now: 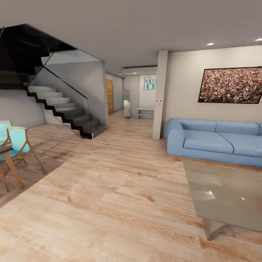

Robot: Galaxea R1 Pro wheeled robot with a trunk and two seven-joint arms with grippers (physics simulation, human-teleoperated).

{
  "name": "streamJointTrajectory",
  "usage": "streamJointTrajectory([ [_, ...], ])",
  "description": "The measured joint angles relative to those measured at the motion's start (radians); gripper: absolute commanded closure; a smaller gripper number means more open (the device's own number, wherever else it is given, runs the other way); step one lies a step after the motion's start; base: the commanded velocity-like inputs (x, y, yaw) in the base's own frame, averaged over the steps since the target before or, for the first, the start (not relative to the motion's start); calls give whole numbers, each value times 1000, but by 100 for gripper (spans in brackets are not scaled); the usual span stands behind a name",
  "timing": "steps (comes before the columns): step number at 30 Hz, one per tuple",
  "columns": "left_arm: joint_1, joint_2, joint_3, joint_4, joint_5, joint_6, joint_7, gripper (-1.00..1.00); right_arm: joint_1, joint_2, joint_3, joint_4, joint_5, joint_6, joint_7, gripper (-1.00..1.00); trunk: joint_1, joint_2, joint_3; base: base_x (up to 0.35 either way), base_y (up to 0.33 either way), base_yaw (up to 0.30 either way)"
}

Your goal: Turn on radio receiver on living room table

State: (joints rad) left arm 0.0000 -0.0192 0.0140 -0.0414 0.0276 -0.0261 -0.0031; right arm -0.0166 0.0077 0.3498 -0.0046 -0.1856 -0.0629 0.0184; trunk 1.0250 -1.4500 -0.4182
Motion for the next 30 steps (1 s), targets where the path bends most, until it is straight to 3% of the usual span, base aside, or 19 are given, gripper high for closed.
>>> streamJointTrajectory([
  [30, 0, -1, 0, 0, 0, 0, 0, -100, 1, 0, 0, 0, 0, 0, 0, -100, 0, 0, 0, 0, 0, -293],
])
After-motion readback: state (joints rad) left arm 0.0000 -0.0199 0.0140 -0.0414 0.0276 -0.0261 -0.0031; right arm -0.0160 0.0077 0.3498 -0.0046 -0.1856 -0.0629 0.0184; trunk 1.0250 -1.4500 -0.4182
